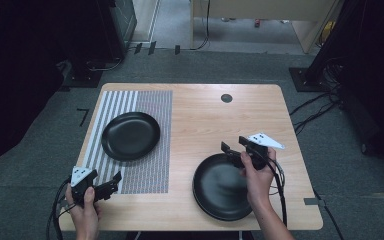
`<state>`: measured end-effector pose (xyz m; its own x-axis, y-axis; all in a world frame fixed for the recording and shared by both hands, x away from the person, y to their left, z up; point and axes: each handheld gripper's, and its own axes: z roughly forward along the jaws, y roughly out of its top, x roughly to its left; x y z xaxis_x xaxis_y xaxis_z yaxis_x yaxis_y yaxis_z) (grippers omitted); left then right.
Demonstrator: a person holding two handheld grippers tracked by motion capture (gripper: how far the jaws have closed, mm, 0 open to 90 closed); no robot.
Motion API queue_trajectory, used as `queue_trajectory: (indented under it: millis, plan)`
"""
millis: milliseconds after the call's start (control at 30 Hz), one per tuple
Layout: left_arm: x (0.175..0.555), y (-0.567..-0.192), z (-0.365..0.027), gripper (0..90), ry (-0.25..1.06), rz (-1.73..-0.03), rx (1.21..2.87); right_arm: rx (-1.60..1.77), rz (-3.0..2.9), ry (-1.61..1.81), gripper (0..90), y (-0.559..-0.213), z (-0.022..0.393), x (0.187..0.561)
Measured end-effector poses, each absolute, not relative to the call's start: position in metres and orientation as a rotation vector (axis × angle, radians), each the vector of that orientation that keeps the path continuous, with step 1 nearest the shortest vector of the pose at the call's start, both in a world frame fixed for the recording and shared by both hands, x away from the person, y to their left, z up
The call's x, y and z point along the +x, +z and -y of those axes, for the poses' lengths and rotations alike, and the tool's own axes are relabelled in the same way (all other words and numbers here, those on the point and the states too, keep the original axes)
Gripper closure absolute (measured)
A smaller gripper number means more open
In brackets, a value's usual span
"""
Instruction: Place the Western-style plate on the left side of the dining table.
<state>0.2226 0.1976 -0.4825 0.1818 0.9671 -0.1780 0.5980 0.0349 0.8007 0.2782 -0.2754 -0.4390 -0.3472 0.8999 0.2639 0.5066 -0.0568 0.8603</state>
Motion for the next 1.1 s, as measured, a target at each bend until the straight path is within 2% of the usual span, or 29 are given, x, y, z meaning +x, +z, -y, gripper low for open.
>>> queue_trajectory:
  millis: [167,267,1100]
  plan:
    - [0.219,-0.487,-0.200,9.2,0.616,-1.521,1.680,1.519,-1.827,1.365,24.4,-0.448,0.294,0.269]
    - [0.215,-0.495,-0.203,9.2,0.684,-1.531,1.735,1.547,-1.810,1.345,24.4,-0.456,0.310,0.260]
    - [0.215,-0.511,-0.223,9.2,0.720,-1.590,1.799,1.689,-1.710,1.175,24.2,-0.494,0.406,0.210]
